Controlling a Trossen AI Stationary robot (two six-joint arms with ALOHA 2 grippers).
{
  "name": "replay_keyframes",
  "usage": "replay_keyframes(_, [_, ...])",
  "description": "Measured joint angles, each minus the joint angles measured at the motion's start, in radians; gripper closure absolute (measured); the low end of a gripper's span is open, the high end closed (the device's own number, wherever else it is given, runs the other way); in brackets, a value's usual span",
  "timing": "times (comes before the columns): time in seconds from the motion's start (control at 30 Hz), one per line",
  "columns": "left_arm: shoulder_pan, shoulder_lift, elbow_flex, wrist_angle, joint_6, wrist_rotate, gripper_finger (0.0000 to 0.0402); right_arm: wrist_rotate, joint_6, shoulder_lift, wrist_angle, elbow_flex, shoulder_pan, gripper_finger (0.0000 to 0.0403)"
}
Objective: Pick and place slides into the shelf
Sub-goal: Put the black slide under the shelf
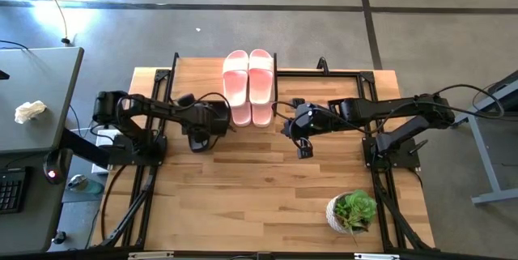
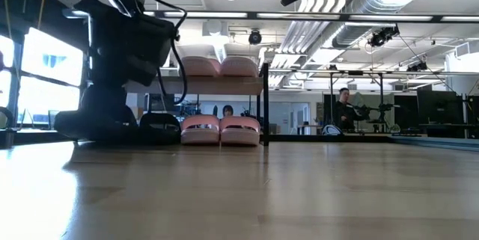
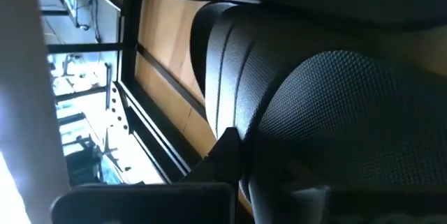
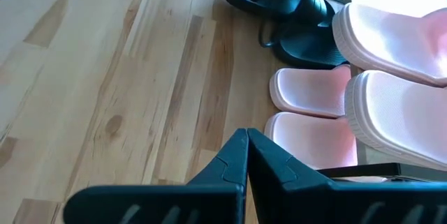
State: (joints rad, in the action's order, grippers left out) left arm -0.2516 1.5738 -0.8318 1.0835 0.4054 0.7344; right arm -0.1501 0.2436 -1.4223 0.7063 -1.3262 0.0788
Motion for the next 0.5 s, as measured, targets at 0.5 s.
replay_keyframes(0.5, [-0.043, 0.0, 0.0, -0.026, -0.106, -0.076, 0.0337, 0.0, -0.016, 0.0, 0.004, 0.0, 0.0, 0.0403])
